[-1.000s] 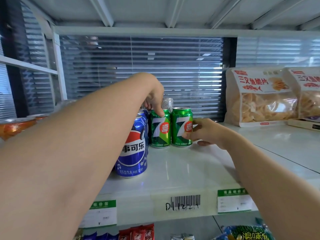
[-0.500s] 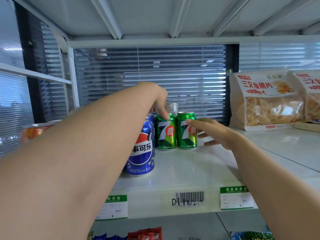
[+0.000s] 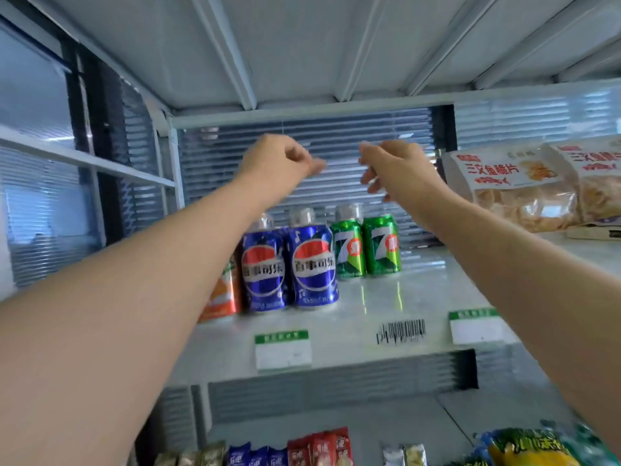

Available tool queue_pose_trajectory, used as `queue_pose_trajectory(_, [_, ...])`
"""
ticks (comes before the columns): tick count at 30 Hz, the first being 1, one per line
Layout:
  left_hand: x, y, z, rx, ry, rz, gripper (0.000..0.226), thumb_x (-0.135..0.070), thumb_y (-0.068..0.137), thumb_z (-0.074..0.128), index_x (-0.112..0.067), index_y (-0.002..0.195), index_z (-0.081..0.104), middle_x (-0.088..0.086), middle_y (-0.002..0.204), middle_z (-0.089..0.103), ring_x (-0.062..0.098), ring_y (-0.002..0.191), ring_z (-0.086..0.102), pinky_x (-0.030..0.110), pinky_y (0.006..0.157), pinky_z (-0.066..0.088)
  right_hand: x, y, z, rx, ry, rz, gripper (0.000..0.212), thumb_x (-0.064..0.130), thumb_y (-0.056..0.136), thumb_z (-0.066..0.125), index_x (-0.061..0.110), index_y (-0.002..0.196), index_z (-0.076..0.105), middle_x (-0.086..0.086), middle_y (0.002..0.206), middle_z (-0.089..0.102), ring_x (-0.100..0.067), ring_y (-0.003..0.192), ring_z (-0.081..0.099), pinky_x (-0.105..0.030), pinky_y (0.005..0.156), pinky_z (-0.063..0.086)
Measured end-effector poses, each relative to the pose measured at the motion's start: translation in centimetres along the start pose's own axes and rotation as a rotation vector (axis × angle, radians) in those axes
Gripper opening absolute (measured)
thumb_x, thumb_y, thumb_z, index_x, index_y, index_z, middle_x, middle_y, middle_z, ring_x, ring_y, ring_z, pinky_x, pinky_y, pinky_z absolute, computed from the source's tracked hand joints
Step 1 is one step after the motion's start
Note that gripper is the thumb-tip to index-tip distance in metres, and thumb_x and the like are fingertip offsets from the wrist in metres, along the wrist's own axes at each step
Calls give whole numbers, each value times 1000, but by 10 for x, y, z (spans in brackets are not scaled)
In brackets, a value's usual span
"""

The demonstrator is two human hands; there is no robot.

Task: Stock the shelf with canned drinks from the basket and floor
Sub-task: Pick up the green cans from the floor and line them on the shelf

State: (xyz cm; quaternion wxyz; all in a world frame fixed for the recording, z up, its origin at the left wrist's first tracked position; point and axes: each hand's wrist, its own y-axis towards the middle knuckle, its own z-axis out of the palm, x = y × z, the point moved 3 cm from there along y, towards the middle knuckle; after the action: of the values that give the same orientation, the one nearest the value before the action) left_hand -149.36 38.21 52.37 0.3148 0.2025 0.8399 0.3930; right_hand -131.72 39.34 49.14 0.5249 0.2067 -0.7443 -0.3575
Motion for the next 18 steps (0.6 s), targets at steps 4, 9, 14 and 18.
queue_pose_trajectory(4, [0, -53, -33, -202, -144, -23, 21, -42, 80, 70, -22, 86, 69, -13, 78, 66, 5, 76, 61, 28, 78, 52, 33, -43, 41, -42, 170, 34, 33, 40, 98, 48, 12, 90, 62, -3, 79, 66, -14, 65, 58, -30, 61, 45])
queue_pose_trajectory(9, [10, -127, -61, -262, -210, -109, 21, -44, 83, 65, -26, 91, 68, -8, 85, 68, 11, 85, 64, 37, 84, 54, 52, -106, 70, -61, 332, 106, 28, 40, 96, 50, 14, 85, 57, -7, 74, 58, -20, 65, 49, -35, 62, 39])
queue_pose_trajectory(14, [34, -218, -71, -287, -319, -173, 8, -38, 85, 66, -31, 82, 64, -7, 80, 67, 10, 75, 63, 31, 73, 55, 47, -188, 83, -23, 389, 184, 43, 40, 97, 50, -1, 87, 59, -6, 74, 60, -18, 67, 53, -34, 62, 40])
queue_pose_trajectory(18, [71, -295, -53, -194, -352, -279, 10, -35, 87, 63, -26, 90, 66, -5, 85, 69, 7, 74, 64, 23, 70, 52, 20, -264, 112, 86, 395, 224, 35, 41, 98, 50, 14, 78, 59, -3, 74, 65, -13, 67, 58, -30, 63, 42])
